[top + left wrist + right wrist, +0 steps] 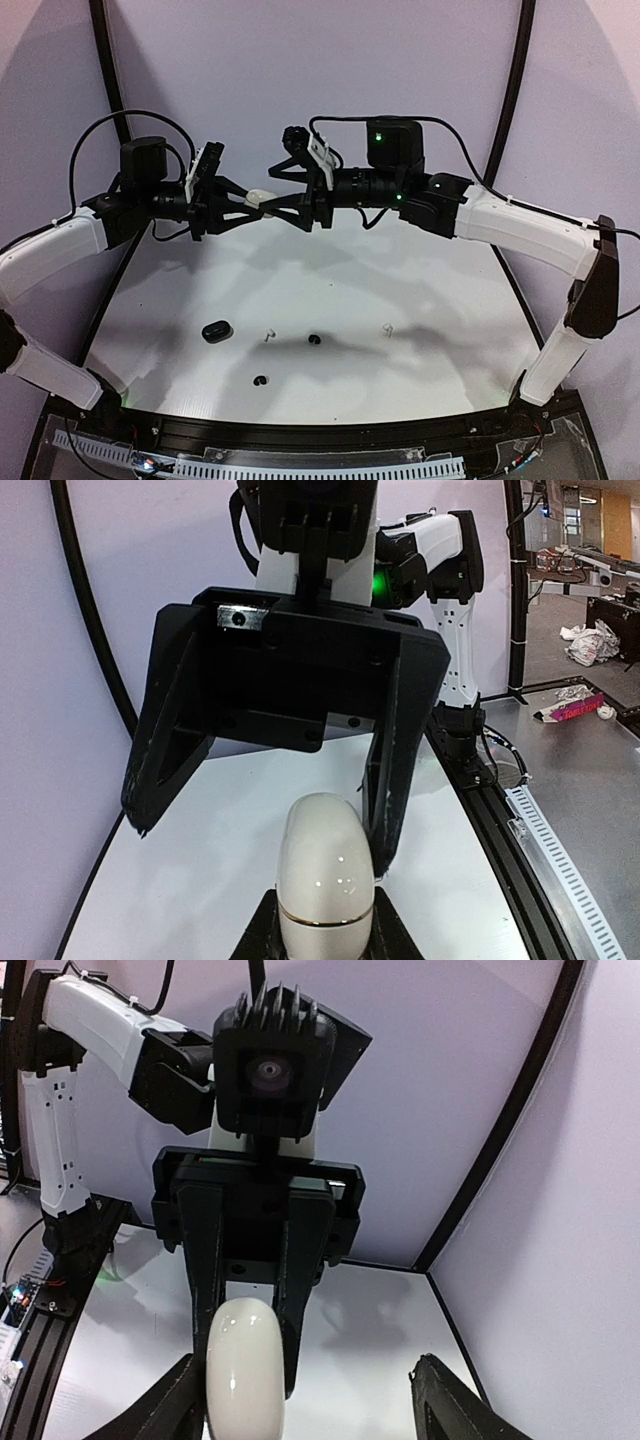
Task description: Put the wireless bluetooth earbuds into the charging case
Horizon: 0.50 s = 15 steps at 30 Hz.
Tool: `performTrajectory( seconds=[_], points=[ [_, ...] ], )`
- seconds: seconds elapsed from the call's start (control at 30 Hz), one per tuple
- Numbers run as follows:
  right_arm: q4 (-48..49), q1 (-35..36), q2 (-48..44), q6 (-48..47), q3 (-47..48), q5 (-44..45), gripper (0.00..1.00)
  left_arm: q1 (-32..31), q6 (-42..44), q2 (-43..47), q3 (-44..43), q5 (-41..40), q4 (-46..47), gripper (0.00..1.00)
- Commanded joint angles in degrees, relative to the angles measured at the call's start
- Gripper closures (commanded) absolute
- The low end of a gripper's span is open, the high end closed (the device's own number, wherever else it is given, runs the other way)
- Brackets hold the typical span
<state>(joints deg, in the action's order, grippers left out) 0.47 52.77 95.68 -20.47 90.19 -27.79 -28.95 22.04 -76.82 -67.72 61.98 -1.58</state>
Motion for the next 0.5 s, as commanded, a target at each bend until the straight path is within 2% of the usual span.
performTrajectory(
  seconds=[0.0, 0.47],
  points=[
    [1.0, -0.6, 1.7, 0.8, 1.7, 2.2, 0.3, -0.3, -0.8, 0.7, -0.7, 1.8, 0.6, 0.99],
    [0.4, -3.5, 1.6, 2.9, 3.6, 5.2, 0.29, -0.3, 4.1, 0.6, -0.9, 1.6, -4.4, 0.99]
  ],
)
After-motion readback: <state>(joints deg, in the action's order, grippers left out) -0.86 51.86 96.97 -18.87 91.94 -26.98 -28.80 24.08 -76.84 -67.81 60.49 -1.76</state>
